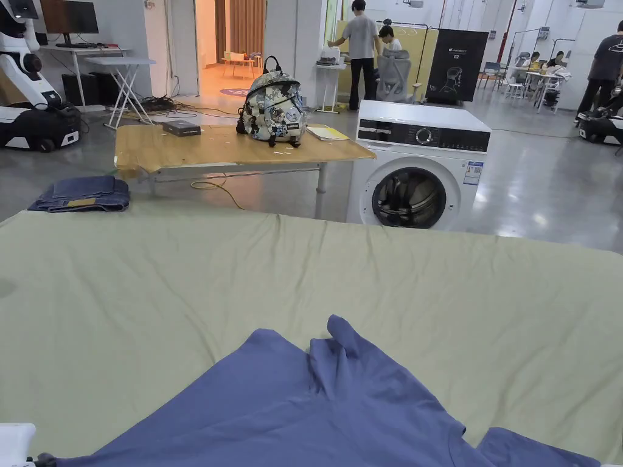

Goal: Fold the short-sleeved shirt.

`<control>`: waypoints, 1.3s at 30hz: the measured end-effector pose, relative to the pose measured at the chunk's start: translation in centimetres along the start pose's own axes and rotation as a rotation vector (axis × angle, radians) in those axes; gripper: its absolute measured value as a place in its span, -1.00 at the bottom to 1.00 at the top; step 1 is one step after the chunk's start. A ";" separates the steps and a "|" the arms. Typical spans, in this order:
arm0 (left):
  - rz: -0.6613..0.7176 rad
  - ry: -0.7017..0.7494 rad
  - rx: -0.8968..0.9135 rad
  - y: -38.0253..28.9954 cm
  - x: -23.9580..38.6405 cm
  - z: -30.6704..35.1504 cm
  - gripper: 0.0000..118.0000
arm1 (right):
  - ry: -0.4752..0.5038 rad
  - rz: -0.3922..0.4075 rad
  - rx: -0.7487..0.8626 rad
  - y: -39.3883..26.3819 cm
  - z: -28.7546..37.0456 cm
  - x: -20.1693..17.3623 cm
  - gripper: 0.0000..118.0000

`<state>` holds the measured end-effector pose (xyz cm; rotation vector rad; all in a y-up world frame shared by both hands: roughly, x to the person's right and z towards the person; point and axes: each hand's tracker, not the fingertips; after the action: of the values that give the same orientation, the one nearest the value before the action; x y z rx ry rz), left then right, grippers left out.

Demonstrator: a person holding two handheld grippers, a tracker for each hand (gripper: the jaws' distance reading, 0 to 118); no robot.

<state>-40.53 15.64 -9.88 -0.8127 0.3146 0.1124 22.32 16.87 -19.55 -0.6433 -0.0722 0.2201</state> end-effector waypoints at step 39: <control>0.030 -0.118 0.243 6.3 8.6 5.2 -1.00 | 0.209 -0.082 0.412 8.8 5.4 -15.6 -1.00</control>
<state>-32.56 23.56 -13.71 -0.5583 0.2241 0.1463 4.84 23.37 -20.55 -0.2489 0.1449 0.0826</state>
